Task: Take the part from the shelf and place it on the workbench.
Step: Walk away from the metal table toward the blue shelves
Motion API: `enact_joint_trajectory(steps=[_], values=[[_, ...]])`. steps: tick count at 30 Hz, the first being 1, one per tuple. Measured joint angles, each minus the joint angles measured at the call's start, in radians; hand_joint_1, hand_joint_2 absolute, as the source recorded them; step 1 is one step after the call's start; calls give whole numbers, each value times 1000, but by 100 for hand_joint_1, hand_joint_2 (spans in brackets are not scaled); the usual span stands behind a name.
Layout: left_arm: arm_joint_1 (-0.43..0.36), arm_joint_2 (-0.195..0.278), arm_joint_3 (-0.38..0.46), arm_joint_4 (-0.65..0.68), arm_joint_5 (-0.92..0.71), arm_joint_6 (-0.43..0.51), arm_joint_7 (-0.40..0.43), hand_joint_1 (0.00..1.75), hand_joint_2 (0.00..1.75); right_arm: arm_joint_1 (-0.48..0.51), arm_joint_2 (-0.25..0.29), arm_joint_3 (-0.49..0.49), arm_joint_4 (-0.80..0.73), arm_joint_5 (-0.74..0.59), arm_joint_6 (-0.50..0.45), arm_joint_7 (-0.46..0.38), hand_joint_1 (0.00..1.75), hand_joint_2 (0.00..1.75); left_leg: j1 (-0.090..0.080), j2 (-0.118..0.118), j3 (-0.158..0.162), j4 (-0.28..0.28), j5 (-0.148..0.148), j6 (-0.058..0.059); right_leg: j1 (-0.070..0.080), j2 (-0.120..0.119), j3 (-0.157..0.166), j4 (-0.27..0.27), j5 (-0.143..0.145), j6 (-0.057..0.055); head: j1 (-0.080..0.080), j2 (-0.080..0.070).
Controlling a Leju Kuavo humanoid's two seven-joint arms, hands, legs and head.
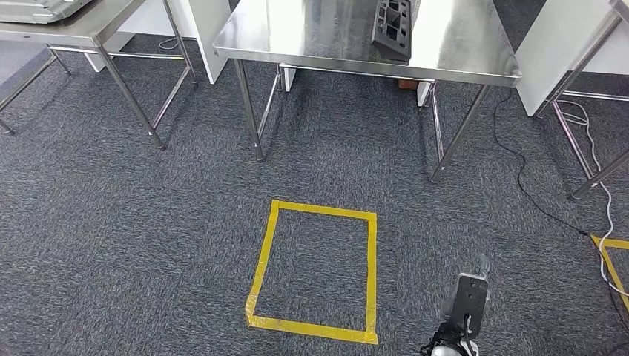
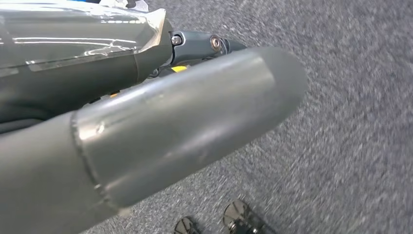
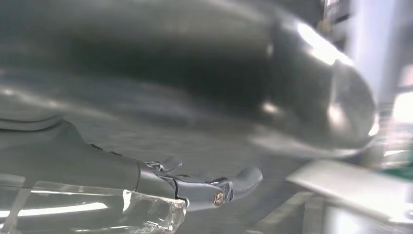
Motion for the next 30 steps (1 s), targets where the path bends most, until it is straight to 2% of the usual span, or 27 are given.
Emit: enact_joint_trajectory(steps=[1, 2, 3, 4, 5, 6, 7, 8, 9, 10, 12, 13, 15, 16, 17, 18, 20, 21, 22, 23, 24, 25, 26, 27, 28, 29, 30], values=[[1, 1, -5, 0, -4, -2, 0, 0, 0, -29, -12, -29, 80, -23, 1, 13, 0, 0, 2, -2, -6, 9, -18, -7, -3, -2, -8, -1, 11, -11, -1, 0], [2, 3, -9, 0, -7, -4, 0, 0, 0, -55, -24, -59, 161, -42, 4, 31, 0, 0, 4, -4, -15, 35, -56, -12, -6, -4, -18, -3, 24, -21, -3, 0], [2, 4, -13, 0, -10, -7, 1, 0, 0, -76, -36, -88, 239, -55, 1, 59, 0, 0, 6, -6, -27, 81, -112, -17, -9, -7, -30, -4, 37, -29, -4, 0], [2, 6, -17, 0, -14, -9, 2, 0, 0, -90, -49, -117, 318, -60, -11, 102, 0, 0, 7, -7, -40, 147, -171, -22, -7, -10, -42, -3, 49, -33, -7, 0], [3, 7, -20, 0, -18, -10, 2, 0, 0, -97, -61, -142, 385, -58, -27, 150, 0, 0, 7, -7, -51, 213, -213, -26, -6, -13, -54, -1, 60, -34, -8, 0], [3, 9, -23, 0, -22, -10, 3, 0, 0, -100, -73, -163, 446, -53, -44, 203, 0, 0, 8, -8, -55, 270, -228, -29, -6, -16, -69, 4, 71, -32, -8, 0], [4, 11, -28, 0, -26, -10, 3, 0, 0, -98, -84, -182, 500, -48, -58, 251, 0, 0, 10, -7, -46, 301, -218, -31, -6, -19, -85, 10, 80, -30, -8, 0], [5, 12, -32, 0, -29, -9, 3, 0, 0, -94, -92, -195, 541, -44, -66, 283, 0, 0, 11, -7, -21, 294, -192, -31, -6, -20, -103, 18, 87, -27, -8, 0], [6, 14, -35, 0, -30, -9, 3, 0, 0, -89, -98, -208, 579, -41, -69, 306, 0, 0, 12, -7, 22, 254, -165, -30, -7, -21, -121, 28, 94, -23, -8, 0], [5, 15, -38, 0, -31, -8, 3, 0, 0, -86, -102, -217, 608, -40, -70, 318, 0, 0, 13, -8, 74, 187, -158, -28, -7, -21, -137, 38, 99, -19, -9, 0], [4, 16, -40, 0, -33, -8, 2, 0, 0, -83, -108, -231, 652, -37, -71, 327, 0, 0, 10, -11, 162, 55, -179, -19, -6, -20, -159, 52, 112, -7, -8, 0], [4, 17, -41, 0, -34, -7, 1, 0, 0, -83, -111, -236, 669, -35, -72, 330, 0, 0, 6, -12, 181, 21, -192, -12, -6, -19, -164, 53, 120, 0, -8, 0], [4, 17, -41, 0, -35, -6, 1, 0, 0, -83, -117, -244, 698, -18, -81, 349, 0, 0, 0, -10, 177, 6, -184, 6, -5, -18, -169, 52, 136, 15, -7, 0], [4, 17, -42, 0, -37, -7, 5, 0, 0, -82, -121, -243, 712, 9, -96, 379, 0, 0, 0, -8, 168, 3, -173, 18, -6, -16, -175, 58, 130, 19, -7, 0], [3, 17, -44, 0, -40, -8, 11, 0, 0, -80, -124, -238, 726, 44, -113, 423, 0, 0, 1, -6, 156, 0, -161, 29, -6, -13, -184, 78, 106, 18, -4, 0], [4, 16, -46, 0, -45, -10, 20, 0, 0, -75, -129, -230, 739, 82, -128, 479, 0, 0, 2, -4, 142, -3, -147, 39, -7, -9, -197, 114, 67, 14, -2, 0], [5, 17, -55, 0, -56, -12, 37, 0, 0, -61, -137, -212, 764, 134, -137, 602, 0, 0, 1, -3, 110, -2, -121, 47, -10, -5, -227, 237, -29, 5, 4, 0], [6, 17, -59, 0, -59, -12, 42, 0, 0, -52, -140, -206, 775, 145, -133, 657, 0, 0, 1, -3, 94, -2, -108, 47, -11, -4, -234, 295, -57, 9, 5, 0], [7, 16, -62, 0, -63, -13, 44, 0, 0, -43, -143, -201, 785, 148, -126, 706, 0, 0, 1, -3, 78, -1, -94, 46, -12, -4, -230, 335, -64, 19, 5, 0], [8, 16, -64, 0, -66, -13, 45, 0, 0, -34, -145, -198, 792, 144, -120, 745, 0, 0, 1, -2, 61, 0, -81, 43, -14, -4, -210, 342, -50, 33, 6, 0], [8, 15, -65, 0, -71, -13, 46, 0, 0, -27, -145, -197, 797, 137, -116, 772, 0, 0, 1, -1, 46, 2, -67, 39, -16, -4, -174, 314, -25, 46, 6, 0], [8, 14, -67, 0, -76, -12, 45, 0, 0, -23, -145, -197, 800, 129, -113, 791, 0, 0, 1, 0, 31, 4, -54, 34, -19, -3, -122, 253, -3, 56, 6, 0], [8, 14, -70, 0, -80, -12, 45, 0, 0, -21, -144, -198, 802, 124, -113, 801, 0, 0, 0, 1, 17, 7, -42, 28, -20, -3, -61, 170, 3, 59, 7, 0], [8, 13, -74, 0, -84, -11, 43, 0, 0, -20, -143, -198, 804, 120, -113, 806, 0, 0, -1, 2, 7, 10, -30, 22, -19, -1, -10, 92, -4, 54, 6, 0], [8, 14, -78, 0, -88, -11, 42, 0, 0, -20, -142, -198, 806, 118, -113, 810, 0, 0, -2, 3, 1, 10, -18, 15, -17, 0, 21, 35, -16, 45, 4, 0], [8, 14, -83, 0, -90, -11, 41, 0, 0, -20, -141, -198, 809, 117, -114, 812, 0, 0, -2, 5, -2, 8, -7, 9, -11, 2, 32, 7, -25, 33, 3, 0], [9, 14, -86, 0, -91, -11, 41, 0, 0, -18, -139, -199, 811, 116, -114, 814, 0, 0, 0, 6, -4, 4, 5, 2, -9, 1, 24, 2, -23, 21, 2, 0]])
